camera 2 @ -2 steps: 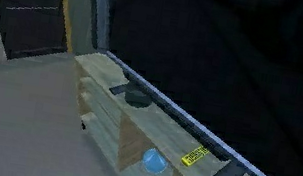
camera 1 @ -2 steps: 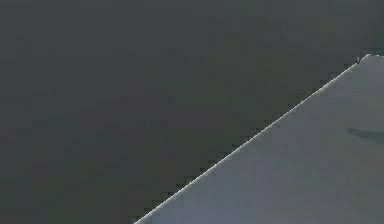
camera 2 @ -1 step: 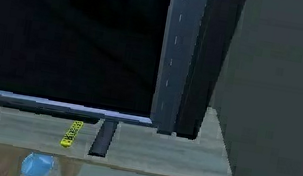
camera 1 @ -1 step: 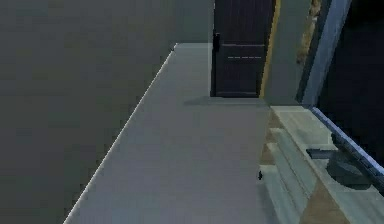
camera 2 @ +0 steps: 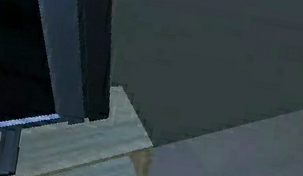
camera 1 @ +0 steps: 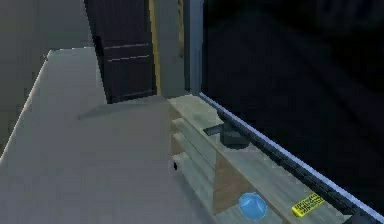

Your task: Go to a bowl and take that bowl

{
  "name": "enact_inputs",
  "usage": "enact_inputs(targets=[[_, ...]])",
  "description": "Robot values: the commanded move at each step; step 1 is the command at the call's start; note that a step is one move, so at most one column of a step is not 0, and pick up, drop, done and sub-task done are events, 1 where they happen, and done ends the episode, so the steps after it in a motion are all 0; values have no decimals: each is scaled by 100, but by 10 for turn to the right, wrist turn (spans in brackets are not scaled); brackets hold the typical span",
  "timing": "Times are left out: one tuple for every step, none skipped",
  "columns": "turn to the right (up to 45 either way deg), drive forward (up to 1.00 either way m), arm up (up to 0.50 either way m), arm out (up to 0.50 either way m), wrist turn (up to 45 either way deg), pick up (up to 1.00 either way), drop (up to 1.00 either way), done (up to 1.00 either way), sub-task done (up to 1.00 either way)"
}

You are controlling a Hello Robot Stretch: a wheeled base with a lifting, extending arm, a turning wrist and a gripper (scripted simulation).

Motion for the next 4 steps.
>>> enact_inputs(targets=[[0,40,0,0,0,0,0,0,0],[-450,0,0,0,0,0,0,0,0],[-180,0,0,0,0,0,0,0,0],[0,0,50,0,0,0,0,0,0]])
